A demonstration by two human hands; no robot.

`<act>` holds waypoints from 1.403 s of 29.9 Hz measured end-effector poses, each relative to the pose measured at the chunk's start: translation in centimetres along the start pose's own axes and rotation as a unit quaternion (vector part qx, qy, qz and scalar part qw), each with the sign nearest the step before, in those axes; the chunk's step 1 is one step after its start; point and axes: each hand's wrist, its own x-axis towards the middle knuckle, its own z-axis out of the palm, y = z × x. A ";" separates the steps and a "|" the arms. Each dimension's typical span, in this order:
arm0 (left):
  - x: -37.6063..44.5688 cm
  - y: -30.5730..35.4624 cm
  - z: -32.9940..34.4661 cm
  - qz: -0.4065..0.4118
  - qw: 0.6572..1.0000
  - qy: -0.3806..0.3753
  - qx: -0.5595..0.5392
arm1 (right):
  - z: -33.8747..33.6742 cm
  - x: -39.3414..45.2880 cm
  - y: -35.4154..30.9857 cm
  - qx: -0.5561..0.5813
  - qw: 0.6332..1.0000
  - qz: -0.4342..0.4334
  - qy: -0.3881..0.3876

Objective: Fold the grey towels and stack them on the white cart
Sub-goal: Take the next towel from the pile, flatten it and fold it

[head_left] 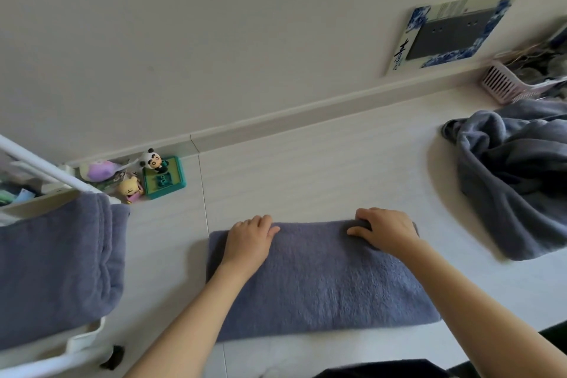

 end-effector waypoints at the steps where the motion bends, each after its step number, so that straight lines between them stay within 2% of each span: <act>1: 0.1 -0.2 0.1 0.000 1.000 0.024 0.006 | 0.0 0.1 0.2 0.006 1.000 0.000 0.027; 3: 0.1 -0.4 0.3 -0.001 0.998 0.066 0.022 | -0.1 -0.1 0.6 0.005 0.998 0.006 0.057; 7: 0.0 -0.4 0.4 -0.050 0.997 0.052 0.003 | -0.7 -0.2 2.4 -0.056 0.996 0.046 -0.055; 9: 0.0 0.1 0.0 -0.070 0.995 0.071 -0.023 | -1.3 -0.3 3.3 -0.055 0.994 0.065 -0.073; 12: -0.9 2.1 0.0 -0.041 0.992 0.098 -0.064 | -1.1 -0.5 3.0 -0.018 0.996 0.082 -0.020; 15: -2.7 4.4 1.4 0.031 0.998 0.005 -0.058 | 0.0 -1.2 1.5 -0.027 0.990 0.138 0.012; 17: -3.6 5.2 2.4 0.024 0.998 -0.049 -0.023 | 1.1 -1.9 -0.1 -0.045 0.984 0.151 0.088; 20: -3.7 6.3 3.0 -0.014 0.998 -0.066 -0.014 | 4.1 -3.3 -4.0 -0.002 0.973 0.032 0.231; 22: -3.8 7.1 2.6 0.000 0.997 -0.075 -0.012 | 6.4 -4.3 -6.4 0.037 0.977 -0.053 0.201; 24: -4.1 6.3 2.4 -0.005 0.997 -0.076 -0.009 | 7.9 -4.7 -7.0 0.043 0.985 -0.057 0.156; 30: -6.3 -0.3 2.2 -0.161 0.984 -0.080 -0.005 | 7.9 -4.6 -2.8 0.051 0.978 0.137 0.150; 33: -6.4 -0.8 1.8 -0.190 0.977 -0.091 -0.026 | 7.7 -4.7 -2.0 0.049 0.975 0.176 0.126; 36: -6.8 -0.3 1.1 -0.235 0.967 -0.055 -0.081 | 6.9 -4.6 -2.4 0.072 0.975 0.180 0.106; 39: -8.5 0.1 -0.5 -0.365 0.915 -0.010 -0.172 | 6.0 -5.7 -4.4 0.193 0.964 0.110 0.144; 40: -8.9 0.3 -0.9 -0.387 0.902 -0.004 -0.189 | 5.8 -6.2 -5.4 0.276 0.946 0.076 0.154; 42: -9.9 0.3 -1.4 -0.422 0.872 0.006 -0.249 | 5.3 -7.7 -8.7 0.449 0.882 0.029 0.139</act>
